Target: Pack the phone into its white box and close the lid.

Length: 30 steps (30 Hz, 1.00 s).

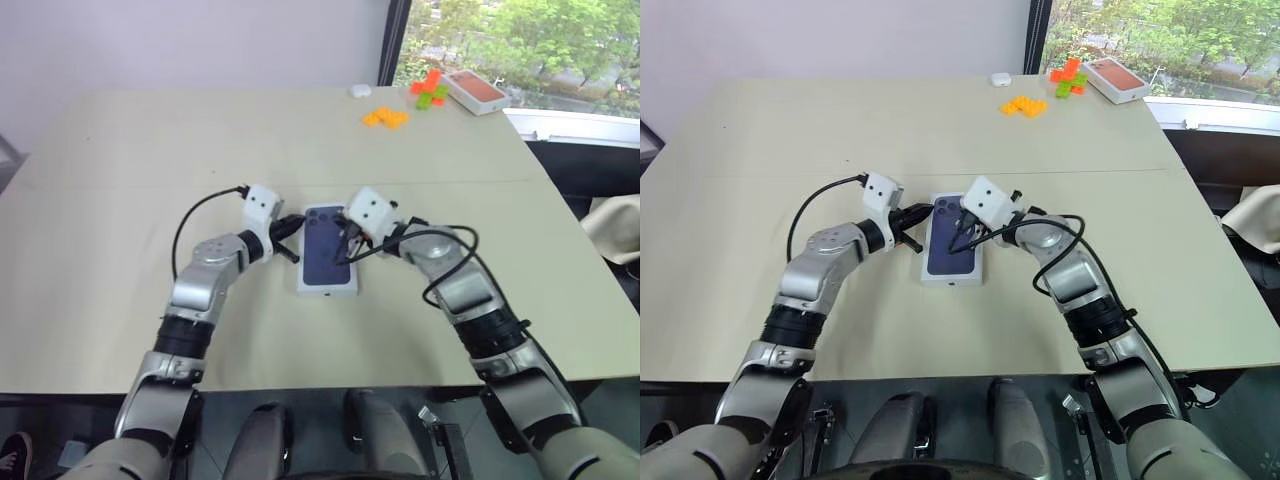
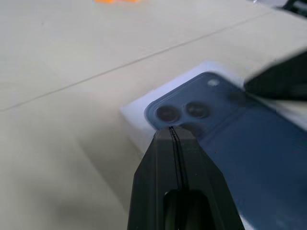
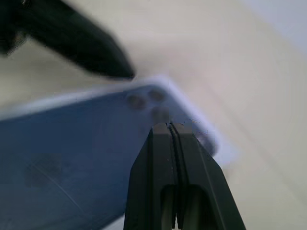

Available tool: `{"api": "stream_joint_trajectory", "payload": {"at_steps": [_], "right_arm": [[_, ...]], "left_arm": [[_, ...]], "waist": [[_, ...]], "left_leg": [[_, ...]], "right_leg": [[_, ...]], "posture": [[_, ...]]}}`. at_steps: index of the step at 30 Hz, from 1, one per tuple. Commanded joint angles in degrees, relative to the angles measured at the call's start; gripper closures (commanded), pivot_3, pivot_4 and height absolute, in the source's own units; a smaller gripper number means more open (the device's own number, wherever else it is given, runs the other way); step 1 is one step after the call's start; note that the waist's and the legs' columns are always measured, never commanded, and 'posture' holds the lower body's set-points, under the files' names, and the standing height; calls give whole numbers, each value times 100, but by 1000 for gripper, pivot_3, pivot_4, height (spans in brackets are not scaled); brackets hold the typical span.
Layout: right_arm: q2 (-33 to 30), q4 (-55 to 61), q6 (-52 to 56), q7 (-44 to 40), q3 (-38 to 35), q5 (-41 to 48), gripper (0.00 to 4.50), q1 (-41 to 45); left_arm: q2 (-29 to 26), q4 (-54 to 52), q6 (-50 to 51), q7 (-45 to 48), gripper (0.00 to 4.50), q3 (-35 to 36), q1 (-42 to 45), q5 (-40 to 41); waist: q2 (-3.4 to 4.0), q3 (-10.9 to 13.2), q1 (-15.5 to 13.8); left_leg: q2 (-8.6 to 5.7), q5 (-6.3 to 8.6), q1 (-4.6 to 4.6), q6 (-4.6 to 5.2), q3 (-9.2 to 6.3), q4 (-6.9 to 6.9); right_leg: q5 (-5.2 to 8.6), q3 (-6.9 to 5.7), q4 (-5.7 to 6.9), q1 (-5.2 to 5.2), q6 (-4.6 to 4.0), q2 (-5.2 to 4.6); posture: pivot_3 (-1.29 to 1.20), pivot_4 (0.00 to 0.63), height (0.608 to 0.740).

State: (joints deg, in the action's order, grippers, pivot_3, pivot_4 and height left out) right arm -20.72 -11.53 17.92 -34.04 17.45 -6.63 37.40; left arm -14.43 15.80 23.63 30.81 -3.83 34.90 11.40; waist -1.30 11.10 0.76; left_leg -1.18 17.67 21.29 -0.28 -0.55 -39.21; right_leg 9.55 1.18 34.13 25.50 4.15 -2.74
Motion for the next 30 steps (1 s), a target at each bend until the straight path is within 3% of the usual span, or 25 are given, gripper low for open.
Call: {"api": "stream_joint_trajectory", "payload": {"at_steps": [1,10,24,30], "right_arm": [[-34,-252,-110,47,-58,-127,4445,154],[-343,753,171,-492,-272,172,4445,-344],[-1223,2673,891,-1607,-235,833,4445,-1511],[-1212,2953,1069,-1705,-206,1008,4445,-1620]], "left_arm": [[-21,209,-206,-63,4500,-91,89,-238],[-319,-629,217,405,4500,-112,-470,-51],[-1290,-2172,912,1302,4500,-331,-1571,146],[-1615,-2573,946,1754,4500,-384,-2028,354]], "waist": [[0,0,2],[1,-1,3],[1,-1,10],[1,-1,9]], "left_leg": [[1,0,0,0,-1,0],[1,5,-1,6,-6,4],[7,4,-6,5,-5,3],[10,4,-9,6,-4,3]], "right_leg": [[0,1,1,1,0,-2],[0,-1,2,0,1,-5],[3,-1,1,-3,2,4],[7,0,0,-4,3,5]], "posture": [[0,150,740],[0,150,740],[0,150,740],[0,150,740]]}}
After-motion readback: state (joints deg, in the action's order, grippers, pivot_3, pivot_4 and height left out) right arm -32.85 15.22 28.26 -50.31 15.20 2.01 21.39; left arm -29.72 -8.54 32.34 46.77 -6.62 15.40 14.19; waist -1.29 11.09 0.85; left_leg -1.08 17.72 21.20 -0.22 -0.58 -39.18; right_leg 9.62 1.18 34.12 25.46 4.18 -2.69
